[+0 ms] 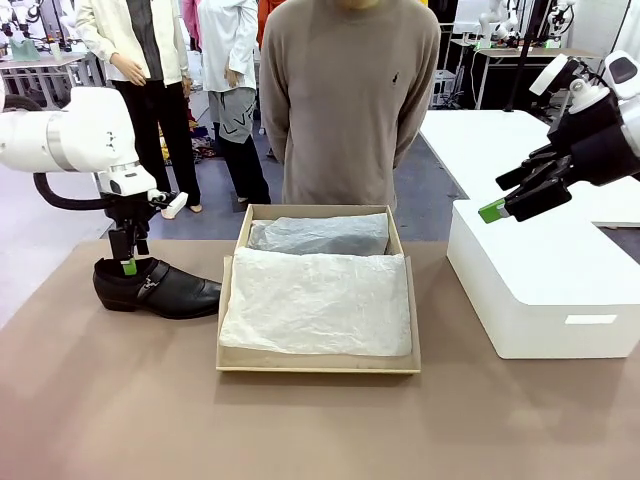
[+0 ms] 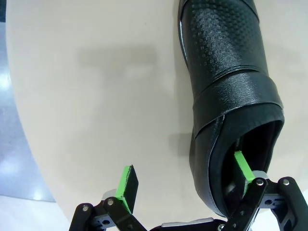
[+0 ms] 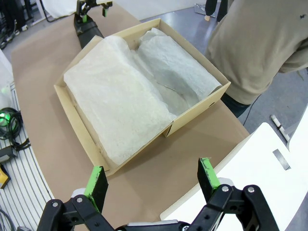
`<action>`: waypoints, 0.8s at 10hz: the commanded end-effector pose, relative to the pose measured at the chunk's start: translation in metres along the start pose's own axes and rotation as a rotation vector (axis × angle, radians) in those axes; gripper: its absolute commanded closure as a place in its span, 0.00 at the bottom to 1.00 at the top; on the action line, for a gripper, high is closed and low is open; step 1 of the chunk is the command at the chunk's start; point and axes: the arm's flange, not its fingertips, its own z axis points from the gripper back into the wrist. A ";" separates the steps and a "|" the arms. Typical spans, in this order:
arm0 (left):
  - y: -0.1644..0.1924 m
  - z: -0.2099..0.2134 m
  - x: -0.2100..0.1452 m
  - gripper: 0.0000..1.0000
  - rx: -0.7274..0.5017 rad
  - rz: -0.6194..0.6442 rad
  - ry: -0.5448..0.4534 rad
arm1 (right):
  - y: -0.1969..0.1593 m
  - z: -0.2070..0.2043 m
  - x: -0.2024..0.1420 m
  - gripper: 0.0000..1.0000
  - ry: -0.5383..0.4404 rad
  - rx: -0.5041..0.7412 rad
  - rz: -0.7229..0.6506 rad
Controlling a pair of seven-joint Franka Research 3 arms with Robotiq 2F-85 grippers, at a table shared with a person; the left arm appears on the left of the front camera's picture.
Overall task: Pack the shoes into the box.
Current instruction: Place the other shoe of the Shoes into the Shoes Box.
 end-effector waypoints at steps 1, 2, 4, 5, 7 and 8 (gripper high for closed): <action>0.005 0.002 -0.002 0.00 0.000 0.032 0.018 | -0.001 0.000 0.000 0.00 -0.013 0.009 -0.001; 0.007 0.000 -0.001 0.00 0.004 0.037 0.022 | -0.001 0.000 0.000 0.00 -0.013 0.009 -0.001; 0.009 -0.006 -0.002 0.00 0.006 0.037 0.024 | -0.001 0.000 0.000 0.00 -0.013 0.009 -0.001; 0.010 -0.007 -0.002 0.00 0.007 0.037 0.027 | -0.001 0.000 0.000 0.00 -0.013 0.009 -0.001; 0.011 -0.013 -0.003 0.00 -0.004 0.036 0.021 | -0.001 0.000 0.000 0.00 -0.013 0.009 -0.001; 0.012 -0.015 -0.003 0.00 -0.008 0.032 0.017 | -0.001 0.000 0.000 0.00 -0.013 0.009 -0.001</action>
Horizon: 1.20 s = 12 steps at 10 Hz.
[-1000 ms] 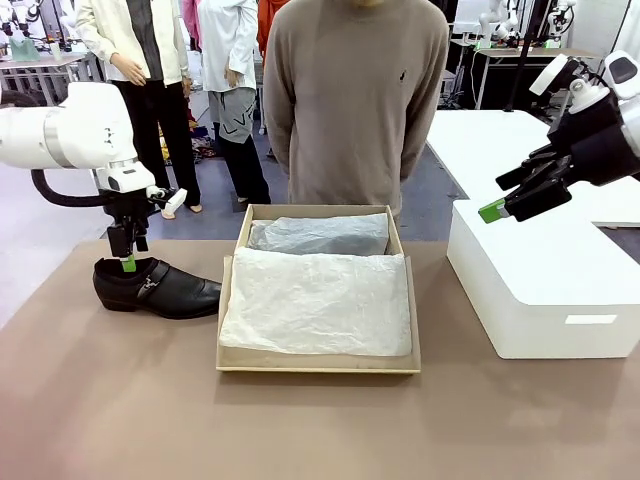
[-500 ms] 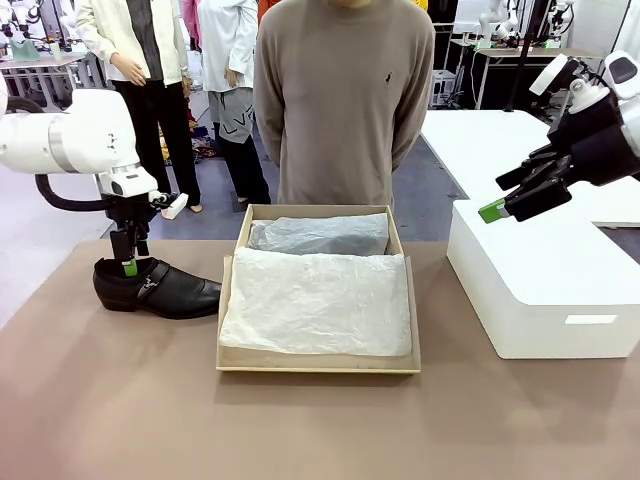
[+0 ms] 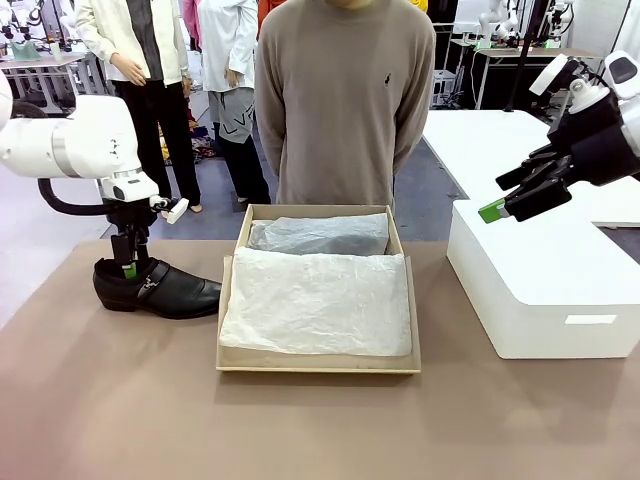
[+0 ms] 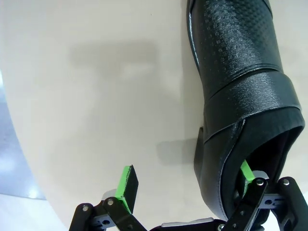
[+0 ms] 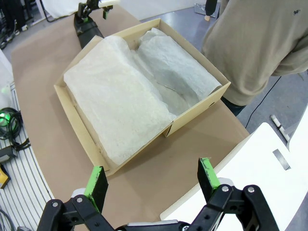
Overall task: Pack the shoes into the box.
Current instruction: Place the other shoe of the Shoes into the Shoes Box.
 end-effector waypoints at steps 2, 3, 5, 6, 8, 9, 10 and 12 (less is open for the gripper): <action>0.004 -0.002 0.001 0.20 -0.016 0.005 -0.014 | -0.001 0.000 0.000 0.00 -0.013 0.009 -0.001; 0.005 -0.002 0.001 0.40 -0.023 0.002 -0.022 | -0.001 0.000 0.000 0.00 -0.013 0.009 -0.001; 0.002 0.000 0.001 0.80 -0.026 -0.005 -0.025 | -0.001 0.000 0.000 0.00 -0.013 0.009 -0.001; 0.000 0.002 0.002 0.99 -0.022 -0.006 -0.018 | -0.001 0.000 0.000 0.00 -0.013 0.009 -0.001; -0.003 0.006 0.003 1.00 -0.014 -0.009 -0.011 | -0.001 0.000 0.000 0.00 -0.013 0.009 -0.001; -0.003 0.007 0.003 1.00 -0.010 -0.010 -0.003 | -0.001 0.000 0.000 0.00 -0.013 0.009 -0.001; -0.005 0.008 0.002 1.00 -0.005 -0.011 0.006 | -0.001 0.000 0.000 0.00 -0.013 0.009 -0.001; -0.008 0.011 0.003 1.00 0.004 -0.005 0.028 | -0.001 0.000 0.000 0.00 -0.013 0.009 -0.001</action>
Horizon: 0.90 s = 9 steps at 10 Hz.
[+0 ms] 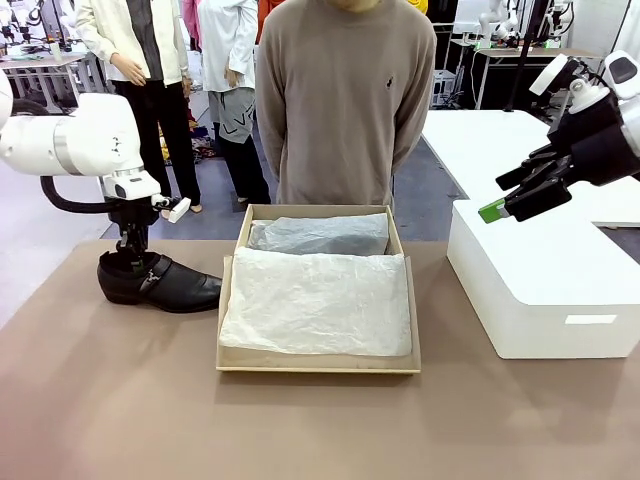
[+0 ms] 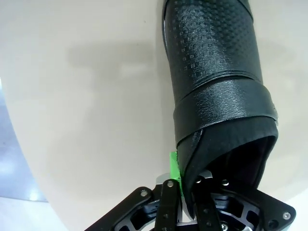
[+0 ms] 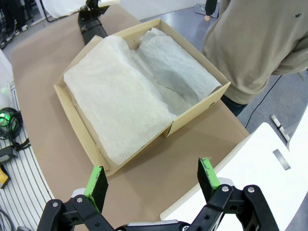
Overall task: Pack the shoes into the box.
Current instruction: Place the other shoe of the Shoes into the Shoes Box.
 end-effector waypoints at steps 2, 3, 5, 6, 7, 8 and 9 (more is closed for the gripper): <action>-0.009 0.010 -0.003 1.00 0.010 0.018 0.032 | -0.001 0.000 0.000 0.00 -0.013 0.009 -0.001; -0.009 0.017 -0.007 1.00 -0.001 0.022 0.036 | -0.001 0.000 0.000 0.00 -0.013 0.009 -0.001; -0.006 0.053 -0.020 1.00 0.009 -0.018 -0.016 | -0.001 0.000 0.000 0.00 -0.013 0.009 -0.001; -0.005 0.071 -0.022 1.00 -0.010 -0.002 -0.008 | -0.001 0.000 0.000 0.00 -0.013 0.009 -0.001; -0.003 0.088 -0.024 1.00 0.003 0.004 -0.016 | -0.001 0.000 0.000 0.00 -0.013 0.009 -0.001; -0.001 0.102 -0.025 1.00 0.005 0.040 -0.016 | -0.001 0.000 0.000 0.00 -0.013 0.009 -0.001; 0.000 0.120 -0.026 1.00 -0.020 0.093 -0.042 | -0.001 0.000 0.000 0.00 -0.013 0.009 -0.001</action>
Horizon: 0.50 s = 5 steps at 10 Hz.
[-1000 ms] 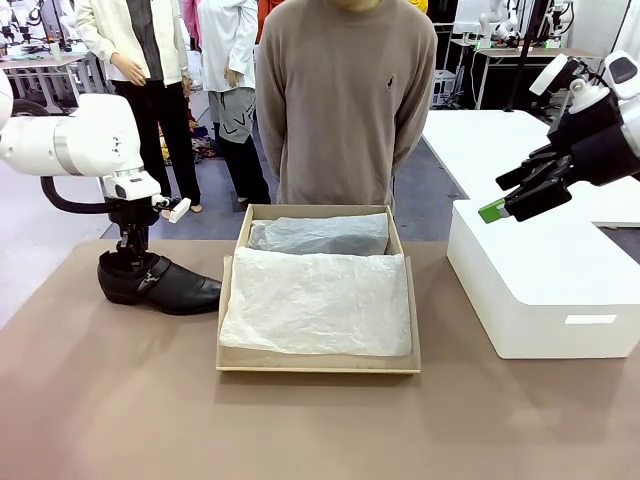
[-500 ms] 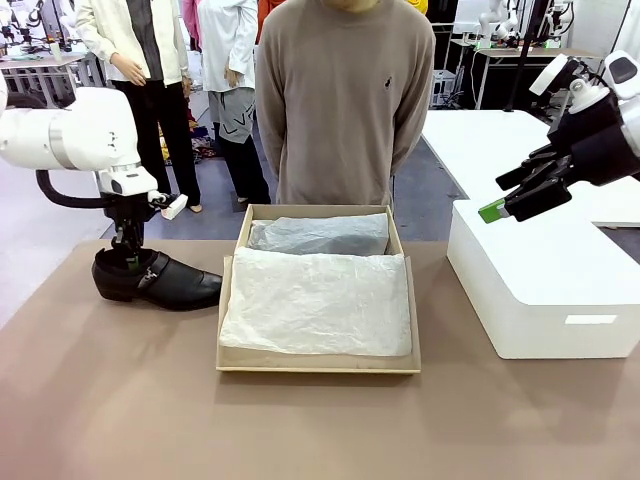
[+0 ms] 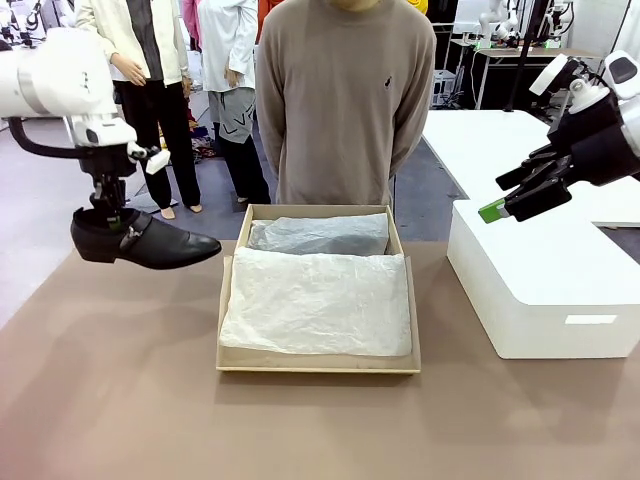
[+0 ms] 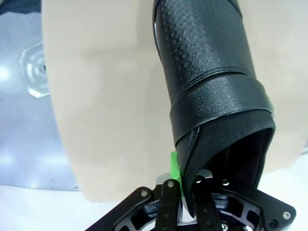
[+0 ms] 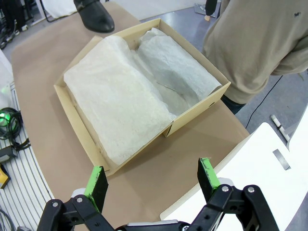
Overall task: Pack the shoes into the box.
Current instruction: Place the other shoe of the Shoes into the Shoes Box.
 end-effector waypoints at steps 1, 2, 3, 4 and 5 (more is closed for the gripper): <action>0.006 0.032 0.000 1.00 -0.029 0.115 -0.025 | -0.001 0.000 0.000 0.00 -0.013 0.009 -0.001; 0.001 0.050 0.003 1.00 -0.046 0.204 -0.029 | -0.001 0.000 0.000 0.00 -0.013 0.009 -0.001; -0.004 0.062 0.008 1.00 -0.059 0.248 -0.061 | -0.001 0.000 0.000 0.00 -0.013 0.009 -0.001; -0.010 0.071 0.015 1.00 -0.040 0.323 -0.067 | -0.001 0.000 0.000 0.00 -0.013 0.009 -0.001; -0.018 0.077 0.024 1.00 -0.045 0.347 -0.099 | -0.001 0.000 0.000 0.00 -0.013 0.009 -0.001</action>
